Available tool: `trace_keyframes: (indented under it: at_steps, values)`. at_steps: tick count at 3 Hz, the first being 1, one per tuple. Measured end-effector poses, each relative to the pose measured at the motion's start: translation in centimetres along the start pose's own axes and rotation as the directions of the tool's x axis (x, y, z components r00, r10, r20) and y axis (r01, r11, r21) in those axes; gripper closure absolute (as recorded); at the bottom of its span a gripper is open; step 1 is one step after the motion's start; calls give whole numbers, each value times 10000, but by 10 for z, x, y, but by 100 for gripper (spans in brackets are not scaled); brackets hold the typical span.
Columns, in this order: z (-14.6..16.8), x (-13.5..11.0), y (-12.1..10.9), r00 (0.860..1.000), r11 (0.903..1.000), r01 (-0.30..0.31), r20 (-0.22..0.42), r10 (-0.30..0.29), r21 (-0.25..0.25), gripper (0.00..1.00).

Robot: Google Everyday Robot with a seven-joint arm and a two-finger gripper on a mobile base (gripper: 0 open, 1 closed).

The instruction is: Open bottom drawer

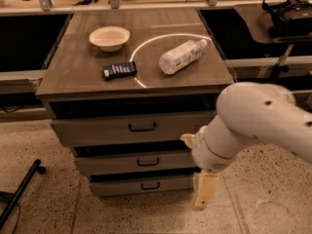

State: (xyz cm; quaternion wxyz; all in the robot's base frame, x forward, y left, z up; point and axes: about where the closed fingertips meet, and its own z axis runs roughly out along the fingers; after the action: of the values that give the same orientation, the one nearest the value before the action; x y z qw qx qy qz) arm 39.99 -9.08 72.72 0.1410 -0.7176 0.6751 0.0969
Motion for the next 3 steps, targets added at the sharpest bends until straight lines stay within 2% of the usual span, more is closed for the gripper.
trace_keyframes:
  at_steps: [1,2,3]
  values:
    - [49,0,-3,9997,9995,239,90,-238,-196,0]
    - [96,-5,-2,9982,9982,193,570,-161,-562,0]
    - [96,-5,-2,9982,9982,193,570,-161,-562,0]
